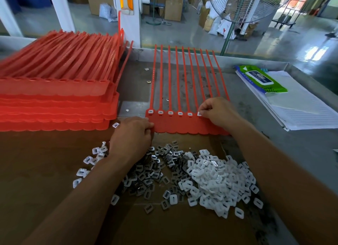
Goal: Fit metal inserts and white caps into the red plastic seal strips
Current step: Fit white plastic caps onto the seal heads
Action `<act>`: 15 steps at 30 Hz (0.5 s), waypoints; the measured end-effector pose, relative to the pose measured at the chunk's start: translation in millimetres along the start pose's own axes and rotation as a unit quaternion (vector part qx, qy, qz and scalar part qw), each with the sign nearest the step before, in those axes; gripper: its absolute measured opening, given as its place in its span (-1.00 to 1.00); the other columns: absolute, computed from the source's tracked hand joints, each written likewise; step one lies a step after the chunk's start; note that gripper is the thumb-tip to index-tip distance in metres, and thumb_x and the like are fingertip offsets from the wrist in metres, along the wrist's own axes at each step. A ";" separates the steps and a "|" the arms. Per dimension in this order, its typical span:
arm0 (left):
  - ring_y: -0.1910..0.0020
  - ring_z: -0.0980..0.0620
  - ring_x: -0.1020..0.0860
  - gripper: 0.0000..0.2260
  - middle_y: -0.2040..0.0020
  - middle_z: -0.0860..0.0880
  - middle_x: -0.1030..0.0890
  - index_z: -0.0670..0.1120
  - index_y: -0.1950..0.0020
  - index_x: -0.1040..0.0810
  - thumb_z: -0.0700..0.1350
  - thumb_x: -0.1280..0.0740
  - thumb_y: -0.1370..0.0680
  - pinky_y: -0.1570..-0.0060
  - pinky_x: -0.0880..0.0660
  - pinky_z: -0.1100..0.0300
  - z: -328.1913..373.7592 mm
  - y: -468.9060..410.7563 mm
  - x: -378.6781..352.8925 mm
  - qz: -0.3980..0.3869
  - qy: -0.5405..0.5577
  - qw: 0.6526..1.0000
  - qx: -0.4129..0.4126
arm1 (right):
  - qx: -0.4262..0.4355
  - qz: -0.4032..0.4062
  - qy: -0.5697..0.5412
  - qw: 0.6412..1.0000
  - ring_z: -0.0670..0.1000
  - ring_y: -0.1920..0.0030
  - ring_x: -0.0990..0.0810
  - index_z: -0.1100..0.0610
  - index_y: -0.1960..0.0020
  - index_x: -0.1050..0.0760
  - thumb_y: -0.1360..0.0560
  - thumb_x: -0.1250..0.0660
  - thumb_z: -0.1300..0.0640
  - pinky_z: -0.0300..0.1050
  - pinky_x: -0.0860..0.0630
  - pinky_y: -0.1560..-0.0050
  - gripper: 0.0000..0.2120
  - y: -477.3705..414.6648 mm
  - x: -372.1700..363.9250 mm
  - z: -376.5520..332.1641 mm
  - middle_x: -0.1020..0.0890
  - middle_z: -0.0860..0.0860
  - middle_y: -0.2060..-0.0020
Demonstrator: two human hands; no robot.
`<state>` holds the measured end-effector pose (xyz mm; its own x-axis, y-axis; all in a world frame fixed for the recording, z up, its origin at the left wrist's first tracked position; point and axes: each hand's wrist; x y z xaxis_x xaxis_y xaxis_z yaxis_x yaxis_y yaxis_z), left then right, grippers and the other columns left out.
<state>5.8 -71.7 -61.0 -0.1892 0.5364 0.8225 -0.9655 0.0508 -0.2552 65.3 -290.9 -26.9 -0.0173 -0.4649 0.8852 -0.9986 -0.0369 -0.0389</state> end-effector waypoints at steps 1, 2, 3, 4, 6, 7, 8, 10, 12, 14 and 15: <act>-0.17 0.01 -0.50 -0.74 -0.19 -0.05 -0.56 -0.09 -0.12 -0.59 -0.23 -0.23 -0.48 -0.18 -0.36 0.16 0.0 -0.1 -0.1 -0.001 0.000 1.000 0.001 | -0.001 -0.002 0.005 1.000 -0.10 0.12 -0.46 0.12 0.11 -0.58 -0.50 -0.30 0.19 -0.21 -0.32 0.13 -0.91 -0.9 -0.5 -0.1 -0.52 -0.06 0.18; -0.18 0.02 -0.50 -0.74 -0.20 -0.04 -0.55 -0.09 -0.12 -0.58 -0.23 -0.23 -0.49 -0.18 -0.36 0.16 0.0 -0.2 -0.1 -0.001 0.000 1.000 0.002 | -0.001 -0.004 0.009 1.000 -0.10 0.12 -0.46 0.12 0.11 -0.58 -0.50 -0.30 0.19 -0.20 -0.33 0.12 -0.92 -1.8 -1.0 -0.3 -0.53 -0.06 0.18; -0.18 0.02 -0.49 -0.74 -0.20 -0.04 -0.55 -0.08 -0.13 -0.58 -0.23 -0.23 -0.49 -0.18 -0.35 0.16 -0.1 -0.2 -0.1 -0.002 -0.002 1.000 0.003 | 0.000 -0.005 0.012 1.000 -0.10 0.12 -0.46 0.11 0.12 -0.57 -0.50 -0.30 0.19 -0.20 -0.35 0.11 -0.92 -2.7 -1.3 -0.4 -0.53 -0.06 0.18; -0.18 0.02 -0.49 -0.74 -0.21 -0.04 -0.55 -0.08 -0.13 -0.58 -0.23 -0.22 -0.49 -0.18 -0.35 0.16 -0.1 -0.3 -0.2 -0.003 -0.004 1.000 0.003 | 0.001 -0.006 0.016 1.000 -0.10 0.13 -0.46 0.09 0.14 -0.55 -0.50 -0.31 0.19 -0.19 -0.35 0.11 -0.93 -3.4 -1.8 -0.5 -0.53 -0.06 0.18; -0.19 0.01 -0.48 -0.74 -0.21 -0.04 -0.54 -0.08 -0.13 -0.58 -0.22 -0.22 -0.49 -0.18 -0.35 0.15 -0.2 -0.4 -0.6 -0.005 -0.006 1.000 0.003 | 0.006 -0.003 0.021 1.000 -0.10 0.13 -0.45 0.07 0.18 -0.51 -0.49 -0.32 0.19 -0.20 -0.33 0.12 -0.91 -3.8 -3.1 -0.1 -0.51 -0.06 0.18; -0.19 0.01 -0.48 -0.74 -0.21 -0.05 -0.55 -0.08 -0.13 -0.58 -0.22 -0.22 -0.49 -0.19 -0.35 0.15 -0.1 -0.4 -0.6 -0.005 -0.007 1.000 0.003 | 0.009 0.004 0.017 1.000 -0.10 0.13 -0.45 0.07 0.18 -0.50 -0.48 -0.32 0.20 -0.20 -0.34 0.12 -0.92 -3.7 -4.1 0.6 -0.51 -0.05 0.18; -0.19 0.00 -0.49 -0.74 -0.20 -0.05 -0.55 -0.08 -0.13 -0.58 -0.22 -0.22 -0.49 -0.19 -0.35 0.14 0.0 -0.3 -0.6 -0.005 -0.006 1.000 0.003 | 0.012 0.014 0.007 1.000 -0.09 0.12 -0.46 0.09 0.17 -0.53 -0.47 -0.34 0.20 -0.20 -0.34 0.11 -0.94 -3.3 -5.3 1.6 -0.52 -0.05 0.18; -0.17 0.00 -0.49 -0.74 -0.19 -0.05 -0.55 -0.09 -0.12 -0.59 -0.23 -0.22 -0.49 -0.19 -0.36 0.14 0.3 -0.1 -0.7 -0.002 -0.004 1.000 0.003 | 0.014 0.037 -0.019 0.999 -0.09 0.11 -0.48 0.14 0.13 -0.59 -0.44 -0.37 0.21 -0.20 -0.36 0.10 -0.96 -1.4 -7.3 3.2 -0.54 -0.06 0.19; -0.16 0.00 -0.50 -0.75 -0.19 -0.05 -0.56 -0.09 -0.11 -0.59 -0.23 -0.23 -0.49 -0.18 -0.36 0.15 0.3 0.4 -0.7 0.000 -0.002 1.000 0.002 | 0.002 0.050 -0.056 0.997 -0.07 0.10 -0.52 0.14 0.12 -0.61 -0.40 -0.41 0.23 -0.18 -0.42 0.06 -0.94 -0.1 -8.7 3.9 -0.56 -0.06 0.21; -0.16 0.00 -0.50 -0.75 -0.18 -0.05 -0.56 -0.09 -0.11 -0.59 -0.23 -0.23 -0.49 -0.17 -0.36 0.15 0.2 0.8 -0.5 0.001 0.000 1.000 0.003 | -0.019 0.051 -0.088 0.995 -0.03 0.06 -0.56 0.12 0.09 -0.60 -0.37 -0.45 0.24 -0.11 -0.48 -0.05 -0.87 -0.6 -8.3 3.7 -0.60 -0.02 0.16; -0.16 0.00 -0.50 -0.75 -0.19 -0.05 -0.56 -0.10 -0.11 -0.59 -0.24 -0.23 -0.49 -0.17 -0.36 0.15 0.2 0.9 -0.4 0.001 0.001 1.000 0.004 | -0.031 0.047 -0.096 0.994 -0.02 0.03 -0.57 0.11 0.08 -0.59 -0.36 -0.46 0.24 -0.08 -0.49 -0.08 -0.84 -2.0 -7.9 3.7 -0.63 0.01 0.12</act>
<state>4.9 -72.0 -61.4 -0.1913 0.5378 0.8211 -0.9665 0.0426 -0.2531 67.6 -290.4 -35.5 -0.1065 -0.6246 0.7736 -0.9943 0.0669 -0.0829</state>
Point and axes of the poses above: each hand's wrist, its own y-axis away from the middle knuckle, its own x-axis out of the back of the hand, z = x × y
